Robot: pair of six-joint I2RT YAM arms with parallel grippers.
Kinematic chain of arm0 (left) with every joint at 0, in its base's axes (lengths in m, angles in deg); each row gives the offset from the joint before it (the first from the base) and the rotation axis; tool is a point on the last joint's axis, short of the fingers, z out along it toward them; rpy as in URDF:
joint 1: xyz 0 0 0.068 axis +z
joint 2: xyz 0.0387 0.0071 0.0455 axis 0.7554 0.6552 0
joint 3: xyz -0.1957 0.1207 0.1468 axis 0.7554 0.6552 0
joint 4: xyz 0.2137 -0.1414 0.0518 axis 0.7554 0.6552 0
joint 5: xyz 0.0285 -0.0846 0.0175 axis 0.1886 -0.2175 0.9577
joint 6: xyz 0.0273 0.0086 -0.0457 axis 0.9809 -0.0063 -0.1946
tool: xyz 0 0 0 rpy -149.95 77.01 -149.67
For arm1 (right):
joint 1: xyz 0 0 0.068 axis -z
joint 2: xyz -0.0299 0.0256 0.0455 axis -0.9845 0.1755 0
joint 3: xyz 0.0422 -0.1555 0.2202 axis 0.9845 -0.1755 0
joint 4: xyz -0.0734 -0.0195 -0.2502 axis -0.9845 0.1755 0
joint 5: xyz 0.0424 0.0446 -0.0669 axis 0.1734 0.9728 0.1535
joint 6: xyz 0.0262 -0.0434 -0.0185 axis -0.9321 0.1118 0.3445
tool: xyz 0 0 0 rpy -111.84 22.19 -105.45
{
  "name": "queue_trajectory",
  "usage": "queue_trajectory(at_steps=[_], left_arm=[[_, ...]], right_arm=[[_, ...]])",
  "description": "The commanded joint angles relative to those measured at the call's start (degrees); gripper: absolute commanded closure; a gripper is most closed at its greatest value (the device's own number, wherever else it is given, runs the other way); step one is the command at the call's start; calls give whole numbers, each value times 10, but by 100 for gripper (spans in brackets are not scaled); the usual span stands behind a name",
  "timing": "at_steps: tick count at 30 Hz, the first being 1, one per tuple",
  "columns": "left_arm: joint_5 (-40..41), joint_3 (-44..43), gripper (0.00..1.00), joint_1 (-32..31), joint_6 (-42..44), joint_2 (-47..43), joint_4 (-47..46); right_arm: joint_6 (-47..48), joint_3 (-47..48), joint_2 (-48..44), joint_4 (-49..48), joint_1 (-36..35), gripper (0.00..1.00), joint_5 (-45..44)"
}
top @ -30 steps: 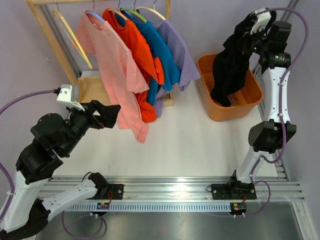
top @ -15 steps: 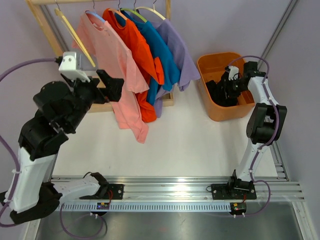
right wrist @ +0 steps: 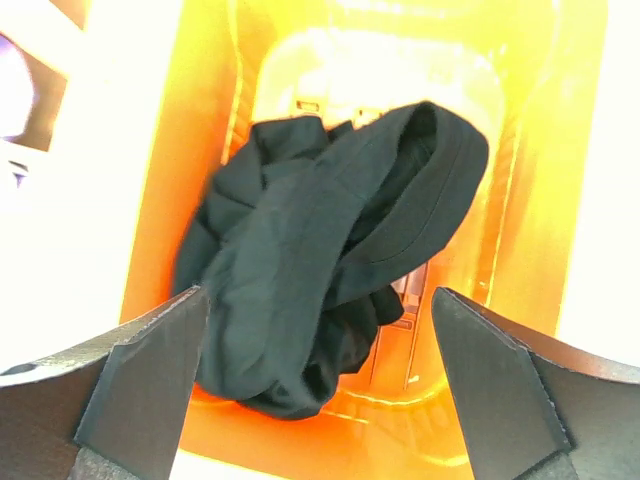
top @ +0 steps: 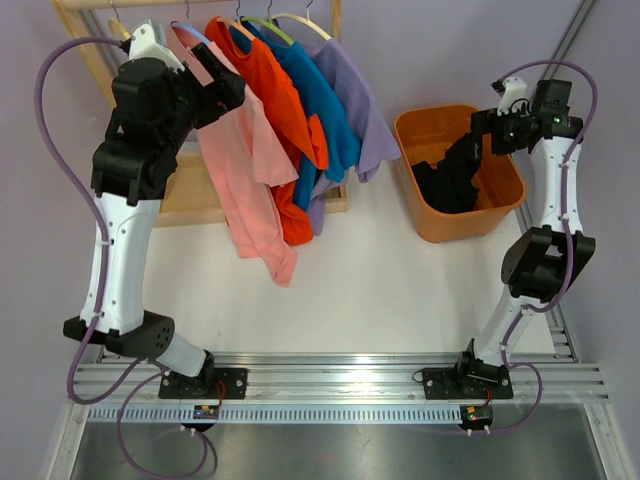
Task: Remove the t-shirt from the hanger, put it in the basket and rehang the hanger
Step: Place the T-shirt in the bin, then pick up the hanger from the clothesline.
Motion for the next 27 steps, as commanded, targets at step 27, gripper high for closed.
queue_trajectory(at_steps=[27], left_arm=[[-40, -109, 37, 141, -221, 220, -294]], right_arm=[[-38, -258, -212, -95, -5, 0, 152]])
